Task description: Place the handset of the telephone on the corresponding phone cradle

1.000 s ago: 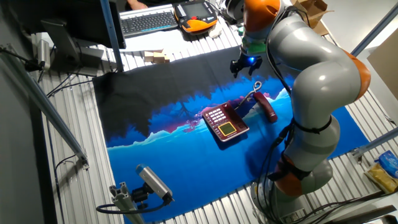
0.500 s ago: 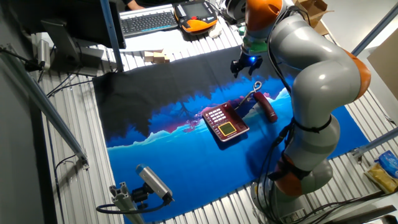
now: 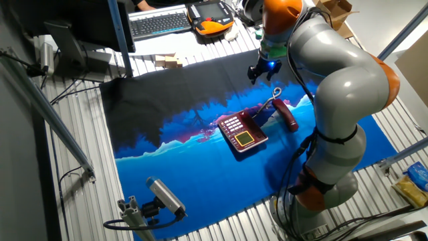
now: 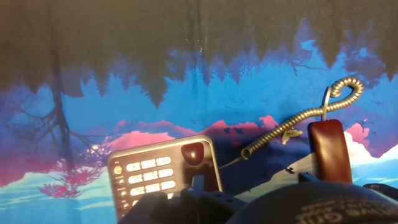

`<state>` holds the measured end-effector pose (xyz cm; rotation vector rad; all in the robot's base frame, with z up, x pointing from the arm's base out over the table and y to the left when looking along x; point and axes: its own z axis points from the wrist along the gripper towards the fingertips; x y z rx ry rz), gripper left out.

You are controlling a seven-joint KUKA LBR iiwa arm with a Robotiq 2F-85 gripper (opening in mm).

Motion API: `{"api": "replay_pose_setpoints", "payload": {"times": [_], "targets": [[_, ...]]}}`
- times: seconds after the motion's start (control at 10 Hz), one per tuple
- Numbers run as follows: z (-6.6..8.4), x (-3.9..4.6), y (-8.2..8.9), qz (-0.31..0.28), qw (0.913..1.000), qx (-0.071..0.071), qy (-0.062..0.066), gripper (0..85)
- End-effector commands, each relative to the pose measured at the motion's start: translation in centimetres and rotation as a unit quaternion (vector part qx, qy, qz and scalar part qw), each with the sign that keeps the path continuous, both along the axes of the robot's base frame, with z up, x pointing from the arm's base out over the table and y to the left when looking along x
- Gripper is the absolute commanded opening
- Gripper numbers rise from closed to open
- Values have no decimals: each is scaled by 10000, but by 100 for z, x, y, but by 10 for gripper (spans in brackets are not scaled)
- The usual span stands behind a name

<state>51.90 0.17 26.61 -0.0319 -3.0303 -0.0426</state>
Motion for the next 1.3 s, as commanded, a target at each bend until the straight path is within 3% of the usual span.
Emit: {"api": "replay_pose_setpoints", "payload": {"times": [0.0, 0.4, 1.2], "targets": [[-13, 0, 0, 1, 10000, 3, 13, 680], [-99, -7, 7, 113, 9996, -256, -26, 680], [-110, -8, 12, 168, 9995, -264, -3, 680]]}}
